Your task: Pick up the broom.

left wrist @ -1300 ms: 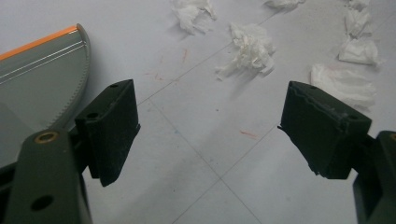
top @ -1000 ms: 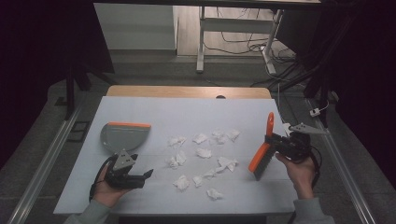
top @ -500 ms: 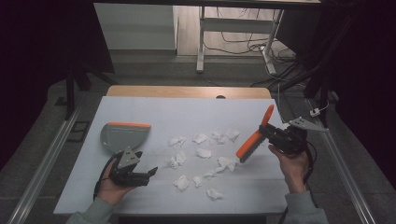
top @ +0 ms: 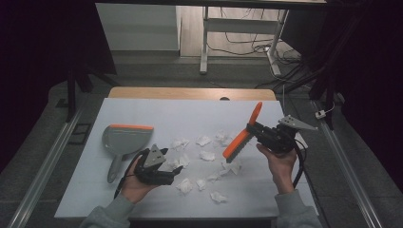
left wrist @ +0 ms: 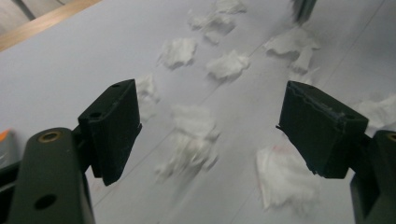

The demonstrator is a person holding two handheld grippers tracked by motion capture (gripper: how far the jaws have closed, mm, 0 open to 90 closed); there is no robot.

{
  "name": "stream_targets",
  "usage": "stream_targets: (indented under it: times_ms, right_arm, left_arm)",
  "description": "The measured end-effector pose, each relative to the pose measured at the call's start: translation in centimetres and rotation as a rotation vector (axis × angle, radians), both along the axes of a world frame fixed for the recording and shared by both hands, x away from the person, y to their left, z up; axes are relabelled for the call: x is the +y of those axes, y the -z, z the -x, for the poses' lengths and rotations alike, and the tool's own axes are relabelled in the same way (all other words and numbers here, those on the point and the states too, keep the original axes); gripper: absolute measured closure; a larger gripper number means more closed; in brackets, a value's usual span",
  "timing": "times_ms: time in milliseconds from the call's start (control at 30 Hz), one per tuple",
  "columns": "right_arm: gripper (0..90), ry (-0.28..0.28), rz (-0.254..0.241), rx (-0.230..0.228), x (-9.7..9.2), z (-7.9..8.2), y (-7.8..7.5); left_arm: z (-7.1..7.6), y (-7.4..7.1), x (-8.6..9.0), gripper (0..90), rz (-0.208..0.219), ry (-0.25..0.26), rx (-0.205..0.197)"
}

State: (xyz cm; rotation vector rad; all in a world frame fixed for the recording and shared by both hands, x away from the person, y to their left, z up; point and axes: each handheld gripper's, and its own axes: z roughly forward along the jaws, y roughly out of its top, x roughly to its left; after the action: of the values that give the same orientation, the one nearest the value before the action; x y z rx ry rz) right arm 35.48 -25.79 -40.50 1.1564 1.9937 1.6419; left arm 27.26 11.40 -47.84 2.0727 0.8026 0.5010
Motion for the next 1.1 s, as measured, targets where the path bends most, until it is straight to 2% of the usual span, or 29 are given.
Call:
stream_targets:
  times_ms: [100,233,500,700,800,900,933,967,1100]
  right_arm:
    - [70.4,-0.02,-0.031,0.015,0.8,-0.1,0.2]
    - [70.4,-0.033,-0.042,0.02,2.0,-0.2,0.5]
    - [70.3,-0.028,-0.072,0.036,3.6,-0.1,1.2]
    - [70.3,-0.028,-0.094,0.04,4.5,0.1,1.6]
    - [70.3,-0.032,-0.116,0.053,4.9,0.2,1.8]
    - [70.3,-0.049,-0.131,0.066,5.3,0.2,2.1]
    - [70.3,-0.051,-0.132,0.072,5.7,0.3,2.3]
    - [70.3,-0.052,-0.133,0.075,5.9,0.3,2.4]
    - [70.2,-0.059,-0.149,0.098,6.3,0.3,2.9]
  left_arm:
    - [-0.7,0.1,-1.1,21.6,0.002,0.013,0.007]
    - [-1.2,0.2,-2.4,22.0,0.008,0.026,0.005]
    - [-1.5,0.2,-4.7,25.1,0.027,0.068,-0.014]
    - [-1.9,0.7,-6.0,28.4,0.055,0.074,-0.015]
    - [-2.0,1.0,-6.7,31.3,0.049,0.075,-0.03]
    - [-2.3,1.2,-7.0,37.9,0.056,0.072,-0.036]
    - [-2.4,1.3,-7.1,45.1,0.063,0.072,-0.033]
    - [-2.6,1.4,-7.2,48.7,0.067,0.071,-0.028]
    - [-3.1,1.7,-7.2,71.0,0.063,0.069,-0.023]
